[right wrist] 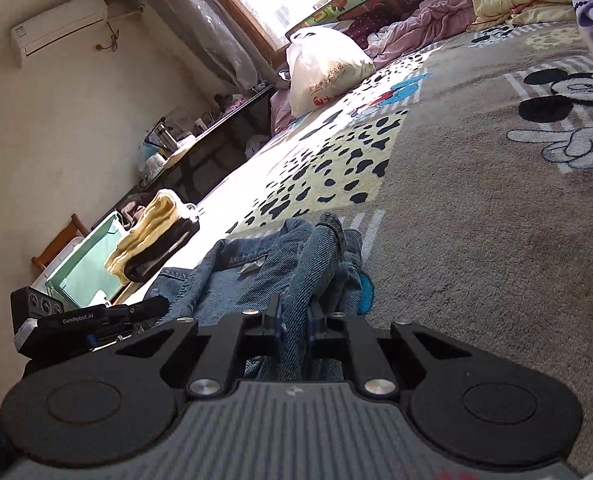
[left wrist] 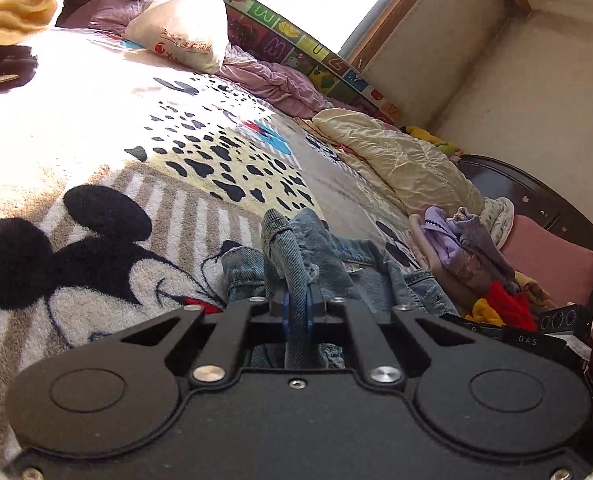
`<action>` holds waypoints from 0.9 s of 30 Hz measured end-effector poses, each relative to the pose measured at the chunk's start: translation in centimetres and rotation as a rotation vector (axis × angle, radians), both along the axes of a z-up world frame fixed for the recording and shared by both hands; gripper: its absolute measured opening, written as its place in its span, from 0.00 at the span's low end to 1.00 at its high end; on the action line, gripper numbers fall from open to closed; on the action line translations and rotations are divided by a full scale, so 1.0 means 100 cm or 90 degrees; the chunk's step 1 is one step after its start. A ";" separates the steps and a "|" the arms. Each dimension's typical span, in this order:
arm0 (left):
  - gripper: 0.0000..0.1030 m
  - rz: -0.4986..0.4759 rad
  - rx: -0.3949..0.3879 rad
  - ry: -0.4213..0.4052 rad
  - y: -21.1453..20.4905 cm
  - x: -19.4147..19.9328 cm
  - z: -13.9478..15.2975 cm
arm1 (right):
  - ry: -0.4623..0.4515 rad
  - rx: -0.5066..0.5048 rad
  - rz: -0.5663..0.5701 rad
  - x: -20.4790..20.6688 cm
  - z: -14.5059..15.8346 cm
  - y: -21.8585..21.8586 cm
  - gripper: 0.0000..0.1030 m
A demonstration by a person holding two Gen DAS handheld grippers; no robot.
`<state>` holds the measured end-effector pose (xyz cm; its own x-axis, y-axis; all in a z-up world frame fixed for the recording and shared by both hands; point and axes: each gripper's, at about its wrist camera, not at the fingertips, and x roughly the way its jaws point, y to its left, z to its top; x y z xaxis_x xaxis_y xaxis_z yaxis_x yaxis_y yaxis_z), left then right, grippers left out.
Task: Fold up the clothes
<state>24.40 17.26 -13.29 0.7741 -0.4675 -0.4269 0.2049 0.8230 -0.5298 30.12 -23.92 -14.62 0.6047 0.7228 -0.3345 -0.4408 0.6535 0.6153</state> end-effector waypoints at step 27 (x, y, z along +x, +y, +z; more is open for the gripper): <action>0.50 -0.105 0.288 -0.100 -0.069 0.007 -0.006 | -0.045 -0.071 0.009 0.045 -0.014 0.018 0.37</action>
<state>25.13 10.31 -13.87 0.7772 -0.3838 -0.4987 0.3999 0.9131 -0.0796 34.60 -22.15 -16.01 0.6199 0.6920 -0.3699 -0.4903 0.7097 0.5060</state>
